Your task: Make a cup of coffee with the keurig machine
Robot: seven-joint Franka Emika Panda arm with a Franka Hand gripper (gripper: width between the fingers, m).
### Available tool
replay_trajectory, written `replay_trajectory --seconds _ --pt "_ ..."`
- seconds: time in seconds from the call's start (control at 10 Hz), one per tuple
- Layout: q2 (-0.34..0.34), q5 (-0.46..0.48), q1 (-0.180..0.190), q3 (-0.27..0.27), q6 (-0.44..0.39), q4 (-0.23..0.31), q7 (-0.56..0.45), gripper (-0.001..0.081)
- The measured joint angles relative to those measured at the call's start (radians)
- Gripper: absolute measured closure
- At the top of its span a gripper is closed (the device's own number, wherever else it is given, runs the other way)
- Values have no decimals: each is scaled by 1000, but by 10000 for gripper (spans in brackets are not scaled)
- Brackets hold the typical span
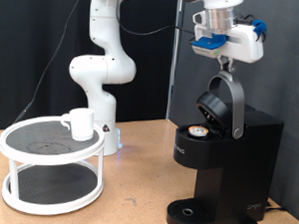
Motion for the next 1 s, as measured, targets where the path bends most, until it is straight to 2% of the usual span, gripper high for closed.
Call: replay_trajectory --seconds 0.3,0.7,1.0 --pt "-1 -127 -18 -5 11 -23 59 806" --pt "1 -182 -42 -22 54 -77 57 806" --pt "14 -222 -57 -34 130 -152 50 806"
